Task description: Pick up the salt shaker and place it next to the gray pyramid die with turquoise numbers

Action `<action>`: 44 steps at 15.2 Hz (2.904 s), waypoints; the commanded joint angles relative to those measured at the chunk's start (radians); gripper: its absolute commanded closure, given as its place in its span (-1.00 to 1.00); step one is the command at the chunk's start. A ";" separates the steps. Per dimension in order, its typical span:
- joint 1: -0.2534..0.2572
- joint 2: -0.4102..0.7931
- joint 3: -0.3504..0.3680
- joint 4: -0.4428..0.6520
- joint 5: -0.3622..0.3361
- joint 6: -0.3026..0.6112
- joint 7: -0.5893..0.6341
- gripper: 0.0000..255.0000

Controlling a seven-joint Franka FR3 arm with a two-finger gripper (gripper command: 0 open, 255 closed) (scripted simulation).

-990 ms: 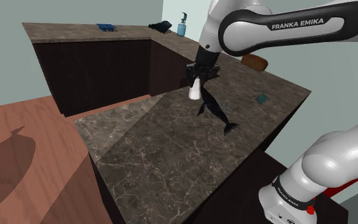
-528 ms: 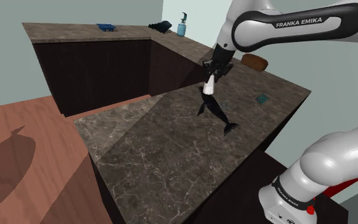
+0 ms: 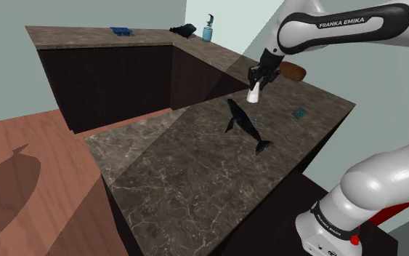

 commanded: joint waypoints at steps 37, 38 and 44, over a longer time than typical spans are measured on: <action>-0.225 0.497 -0.381 0.363 0.153 0.135 -0.678 1.00; -0.226 0.501 -0.381 0.355 0.155 0.148 -0.680 1.00; -0.228 0.532 -0.378 0.310 0.173 0.221 -0.694 1.00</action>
